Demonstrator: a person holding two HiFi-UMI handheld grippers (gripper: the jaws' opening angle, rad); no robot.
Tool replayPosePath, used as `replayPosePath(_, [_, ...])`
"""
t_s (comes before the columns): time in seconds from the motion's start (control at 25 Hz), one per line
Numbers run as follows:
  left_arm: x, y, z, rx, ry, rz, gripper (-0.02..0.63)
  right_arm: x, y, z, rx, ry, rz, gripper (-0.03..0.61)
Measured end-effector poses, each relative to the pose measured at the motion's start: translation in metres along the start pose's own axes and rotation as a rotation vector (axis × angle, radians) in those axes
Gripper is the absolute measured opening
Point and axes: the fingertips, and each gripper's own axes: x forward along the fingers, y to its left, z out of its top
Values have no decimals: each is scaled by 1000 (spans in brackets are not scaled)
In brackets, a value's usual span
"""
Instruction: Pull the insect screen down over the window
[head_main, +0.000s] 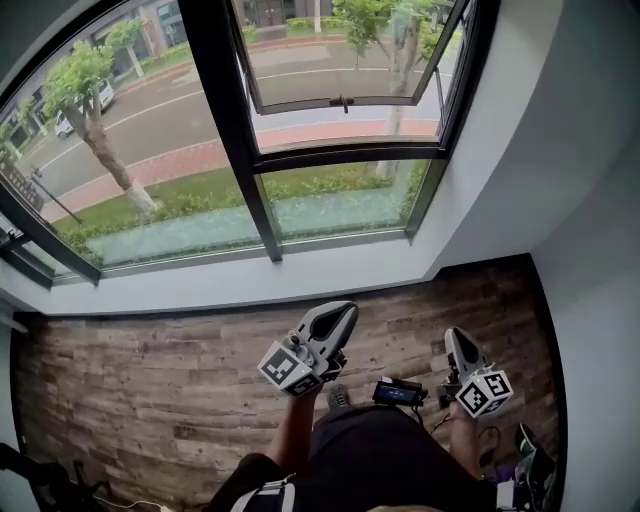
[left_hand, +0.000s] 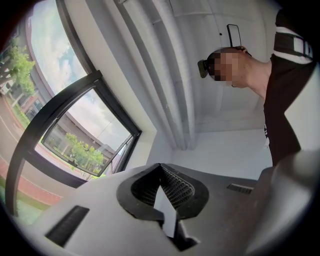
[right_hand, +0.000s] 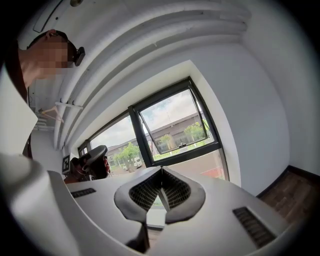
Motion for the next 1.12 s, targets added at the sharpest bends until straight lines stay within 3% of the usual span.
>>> replayPosePath(0.48, [-5, 103, 5, 11, 37, 166, -5, 111, -5, -6, 42, 59, 75, 6])
replayPosePath(0.76, [37, 160, -4, 44, 74, 238, -5, 196, -49, -11, 97, 72, 145, 6])
replayPosePath(1.12, [116, 225, 1, 145, 135, 358, -5, 304, -107, 46, 114, 35, 303, 6])
